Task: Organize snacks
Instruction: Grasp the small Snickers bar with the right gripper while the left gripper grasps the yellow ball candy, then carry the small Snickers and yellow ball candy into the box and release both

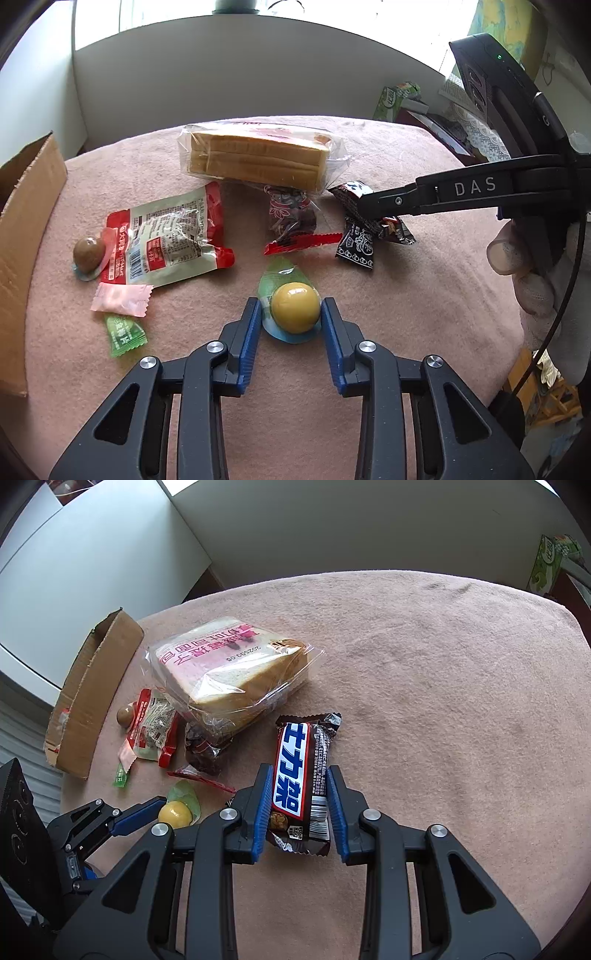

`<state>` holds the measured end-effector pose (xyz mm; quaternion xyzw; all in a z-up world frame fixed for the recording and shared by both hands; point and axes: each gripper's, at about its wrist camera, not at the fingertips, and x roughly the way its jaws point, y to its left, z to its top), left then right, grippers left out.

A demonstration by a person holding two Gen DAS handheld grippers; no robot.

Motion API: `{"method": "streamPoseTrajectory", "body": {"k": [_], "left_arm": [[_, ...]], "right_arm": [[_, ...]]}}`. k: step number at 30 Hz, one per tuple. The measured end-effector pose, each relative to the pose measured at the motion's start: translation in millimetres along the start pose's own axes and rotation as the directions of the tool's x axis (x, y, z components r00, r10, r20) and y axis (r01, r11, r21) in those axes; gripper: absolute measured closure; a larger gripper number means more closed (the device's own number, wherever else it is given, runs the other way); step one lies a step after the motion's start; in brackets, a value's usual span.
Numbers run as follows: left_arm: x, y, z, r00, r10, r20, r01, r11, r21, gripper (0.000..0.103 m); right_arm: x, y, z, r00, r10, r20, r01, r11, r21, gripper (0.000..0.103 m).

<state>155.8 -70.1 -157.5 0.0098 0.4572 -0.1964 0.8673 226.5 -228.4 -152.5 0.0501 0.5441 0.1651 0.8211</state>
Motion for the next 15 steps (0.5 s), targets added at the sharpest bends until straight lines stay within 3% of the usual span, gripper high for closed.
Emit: {"method": "streamPoseTrajectory", "body": {"k": [15], "left_arm": [[-47.2,20.9,-11.1,0.997,0.011,0.08,-0.009,1.0,-0.017,0.072]], "right_arm": [[-44.5,8.1,-18.8,0.997,-0.005,0.081,0.007,1.0,-0.024,0.073]]}}
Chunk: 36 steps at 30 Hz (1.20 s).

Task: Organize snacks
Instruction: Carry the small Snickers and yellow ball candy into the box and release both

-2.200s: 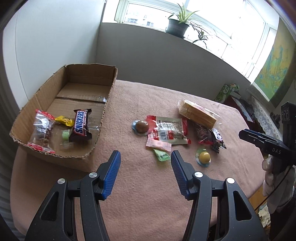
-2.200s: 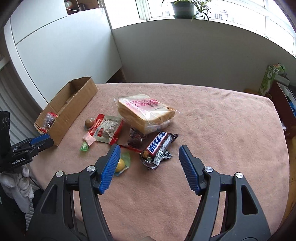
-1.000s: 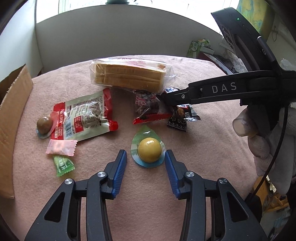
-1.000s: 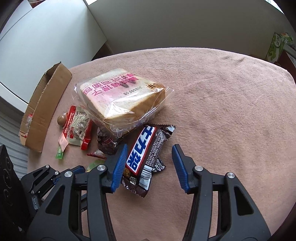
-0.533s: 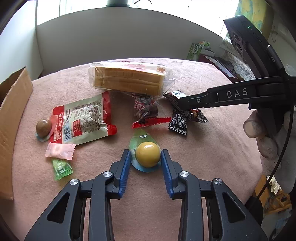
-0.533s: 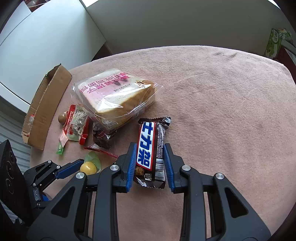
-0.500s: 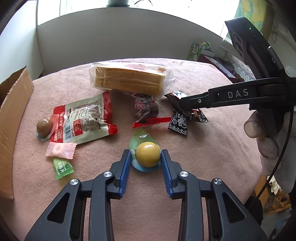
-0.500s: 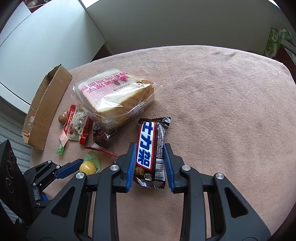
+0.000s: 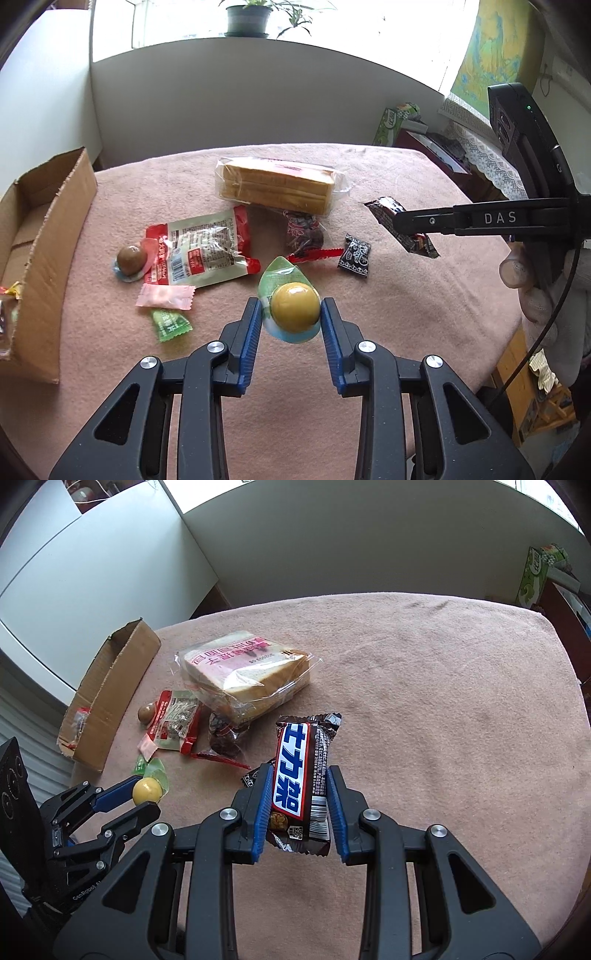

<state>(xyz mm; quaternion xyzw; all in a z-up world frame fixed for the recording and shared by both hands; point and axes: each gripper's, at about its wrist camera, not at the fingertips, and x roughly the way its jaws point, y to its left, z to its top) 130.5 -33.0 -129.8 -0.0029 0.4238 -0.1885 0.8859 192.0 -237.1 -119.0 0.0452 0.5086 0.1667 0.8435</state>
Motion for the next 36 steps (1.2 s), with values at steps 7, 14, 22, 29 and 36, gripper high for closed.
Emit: {"method": "streamPoseTrajectory", "body": {"k": [7,14,22,29,36], "left_arm": [[-33.6,27.1,8.7,0.997,0.04,0.065,-0.039,0.999,-0.022,0.072],[-64.4,63.5,14.4,0.986,0.116,0.119,-0.108,0.991,-0.074,0.072],[-94.7,123.0,8.8,0.964,0.223,0.143,-0.199,0.966,-0.165,0.072],[-110.2,171.4,0.8,0.944,0.299,0.141,-0.26,0.935,-0.242,0.072],[-108.2,206.1,-2.9,0.936,0.331,0.119,-0.286,0.914,-0.289,0.072]], "right_arm": [[-22.0,38.1,11.1,0.998,0.029,0.051,-0.025,0.997,-0.075,0.073],[-27.6,97.5,29.7,0.991,0.104,0.087,-0.088,0.982,-0.165,0.073],[-10.9,170.1,51.5,0.981,0.181,0.073,-0.157,0.953,-0.259,0.073],[21.0,232.2,66.2,0.974,0.226,0.021,-0.209,0.927,-0.313,0.073],[56.4,275.7,76.7,0.975,0.221,-0.023,-0.215,0.912,-0.349,0.073]]}}
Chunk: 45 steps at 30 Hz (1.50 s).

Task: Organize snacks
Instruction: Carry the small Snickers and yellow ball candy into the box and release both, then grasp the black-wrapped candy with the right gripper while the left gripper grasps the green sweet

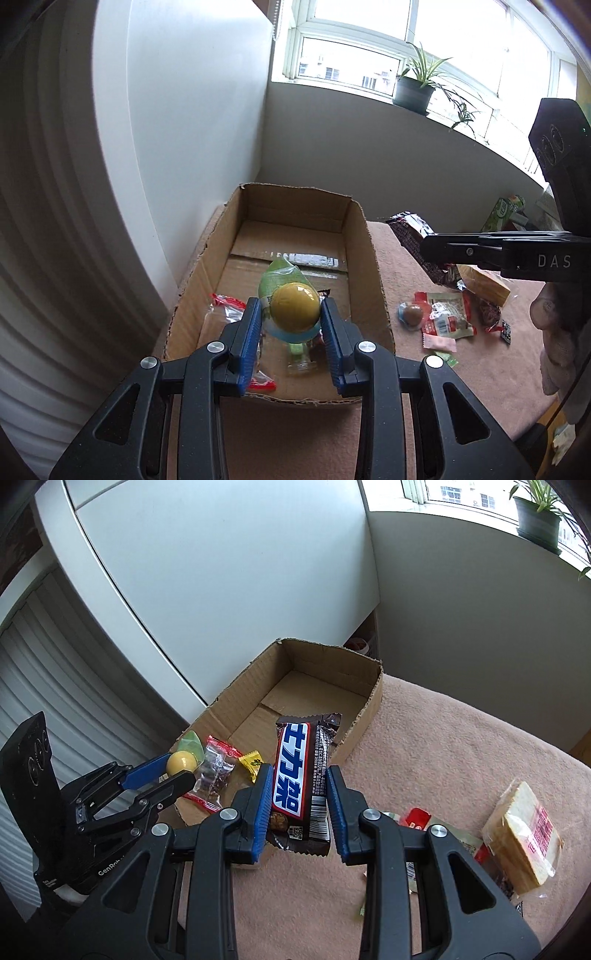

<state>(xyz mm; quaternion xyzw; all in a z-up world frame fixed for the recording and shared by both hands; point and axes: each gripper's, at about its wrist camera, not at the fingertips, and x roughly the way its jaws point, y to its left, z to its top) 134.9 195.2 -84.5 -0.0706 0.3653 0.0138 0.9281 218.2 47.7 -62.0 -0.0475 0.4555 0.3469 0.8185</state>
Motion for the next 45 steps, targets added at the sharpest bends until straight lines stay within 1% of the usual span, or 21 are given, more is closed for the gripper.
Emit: {"method": "streamPoseTrajectory", "body": {"k": [6,11,14,15,16,17,18,19,20,21,28,32,38,45], "left_arm": [[12.9,12.1,1.0,1.0,0.01,-0.016,-0.01,1.0,-0.02,0.072],[20.7,17.9,2.5,1.0,0.009,-0.03,-0.01,0.999,-0.033,0.072],[23.5,19.9,3.1,0.999,0.015,-0.043,-0.017,0.999,-0.042,0.066],[24.3,20.9,3.3,0.999,0.015,-0.048,-0.018,0.999,-0.047,0.066],[24.4,21.9,3.5,0.999,0.018,-0.05,-0.021,0.998,-0.052,0.066],[24.0,22.3,3.7,0.999,0.02,-0.049,-0.023,0.998,-0.055,0.066],[23.3,22.6,3.8,0.999,0.02,-0.05,-0.023,0.998,-0.057,0.066],[22.7,23.0,3.9,0.999,0.019,-0.05,-0.022,0.998,-0.059,0.065],[21.7,22.9,4.2,0.999,0.019,-0.05,-0.022,0.998,-0.061,0.063],[20.0,23.2,3.5,0.999,0.02,-0.045,-0.023,0.998,-0.063,0.063],[2.7,12.2,5.3,1.0,0.011,-0.017,-0.011,0.998,-0.054,0.063],[-8.8,0.1,3.4,1.0,-0.011,-0.002,0.01,0.999,-0.048,0.063],[-23.1,-26.3,-0.7,0.998,-0.06,0.014,0.06,0.998,-0.021,0.062],[-26.5,-66.2,-12.2,0.992,-0.124,-0.009,0.124,0.992,0.035,0.062]], "right_arm": [[32.1,10.8,11.3,0.999,-0.001,-0.041,0.0,1.0,-0.015,0.073],[47.6,13.5,13.1,0.998,0.003,-0.06,-0.004,1.0,-0.017,0.073],[53.2,15.7,14.4,0.999,-0.001,-0.053,0.0,1.0,-0.014,0.073],[53.5,16.4,15.3,0.999,-0.002,-0.048,0.001,1.0,-0.016,0.068],[52.5,16.8,15.6,0.999,0.002,-0.044,-0.003,1.0,-0.015,0.058],[49.4,16.5,16.1,0.999,0.006,-0.036,-0.006,1.0,-0.014,0.053],[46.3,16.9,16.1,1.0,0.003,-0.026,-0.004,1.0,-0.016,0.043],[42.9,17.7,16.3,1.0,0.001,-0.014,-0.002,1.0,-0.019,0.037],[39.5,18.1,16.7,1.0,0.0,-0.004,0.0,1.0,-0.022,0.036],[36.0,17.9,16.7,1.0,-0.001,0.003,0.001,1.0,-0.021,0.036],[8.0,15.4,10.4,1.0,-0.007,0.027,0.008,1.0,-0.021,0.036],[-15.5,12.6,1.0,0.998,-0.027,0.048,0.028,0.999,-0.024,0.036],[-58.4,-13.4,-23.9,0.993,-0.087,0.08,0.088,0.996,-0.009,0.036],[-97.4,-61.3,-67.1,0.983,-0.161,0.089,0.156,0.986,0.061,0.036]]}}
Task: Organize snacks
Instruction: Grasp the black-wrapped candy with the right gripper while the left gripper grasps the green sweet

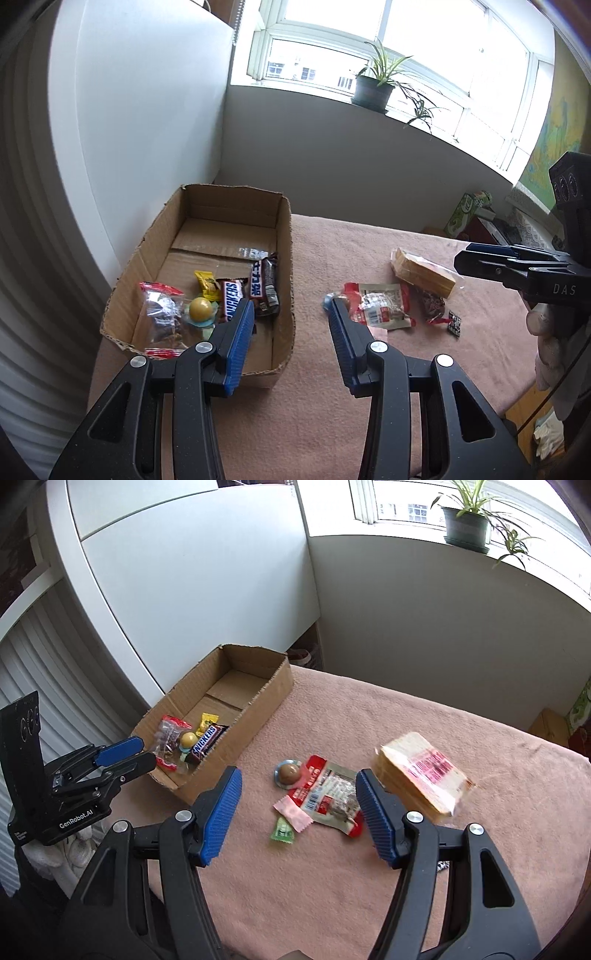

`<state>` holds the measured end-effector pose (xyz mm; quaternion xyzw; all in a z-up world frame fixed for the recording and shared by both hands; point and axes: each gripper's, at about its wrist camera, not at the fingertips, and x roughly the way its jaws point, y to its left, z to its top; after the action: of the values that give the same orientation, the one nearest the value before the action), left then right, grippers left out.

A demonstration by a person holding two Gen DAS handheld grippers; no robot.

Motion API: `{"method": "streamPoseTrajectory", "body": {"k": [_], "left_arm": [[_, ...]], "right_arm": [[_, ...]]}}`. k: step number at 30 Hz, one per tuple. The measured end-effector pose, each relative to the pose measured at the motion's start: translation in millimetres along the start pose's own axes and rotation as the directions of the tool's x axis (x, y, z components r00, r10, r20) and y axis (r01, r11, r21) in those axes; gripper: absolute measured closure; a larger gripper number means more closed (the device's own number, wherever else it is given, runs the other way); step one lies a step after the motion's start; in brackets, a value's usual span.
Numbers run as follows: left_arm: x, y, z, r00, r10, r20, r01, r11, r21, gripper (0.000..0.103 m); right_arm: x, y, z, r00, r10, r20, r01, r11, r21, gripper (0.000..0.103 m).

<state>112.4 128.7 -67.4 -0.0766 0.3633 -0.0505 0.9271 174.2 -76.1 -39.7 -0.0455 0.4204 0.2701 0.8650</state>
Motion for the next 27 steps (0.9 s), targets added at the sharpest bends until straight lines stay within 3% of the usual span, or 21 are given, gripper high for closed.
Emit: {"method": "streamPoseTrajectory", "body": {"k": [7,13,21,27], "left_arm": [[17.1,-35.7,-13.8,0.996,-0.066,-0.058,0.068,0.997,0.027,0.062],[35.7,-59.3,-35.0,0.987,-0.106,-0.124,0.111,0.993,0.035,0.062],[68.5,-72.5,-60.1,0.966,-0.127,-0.226,0.136,0.99,0.022,0.062],[90.8,-81.4,-55.8,0.963,-0.095,-0.251,0.113,0.992,0.057,0.062]], "right_arm": [[-15.9,-60.5,-39.5,0.998,-0.047,-0.029,0.05,0.993,0.106,0.036],[-6.4,-100.2,-72.0,0.992,-0.102,-0.07,0.112,0.982,0.154,0.036],[25.6,-128.6,-104.0,0.986,-0.045,-0.163,0.087,0.962,0.259,0.036],[43.3,-143.3,-107.1,0.983,-0.003,-0.182,0.063,0.943,0.327,0.037]]}}
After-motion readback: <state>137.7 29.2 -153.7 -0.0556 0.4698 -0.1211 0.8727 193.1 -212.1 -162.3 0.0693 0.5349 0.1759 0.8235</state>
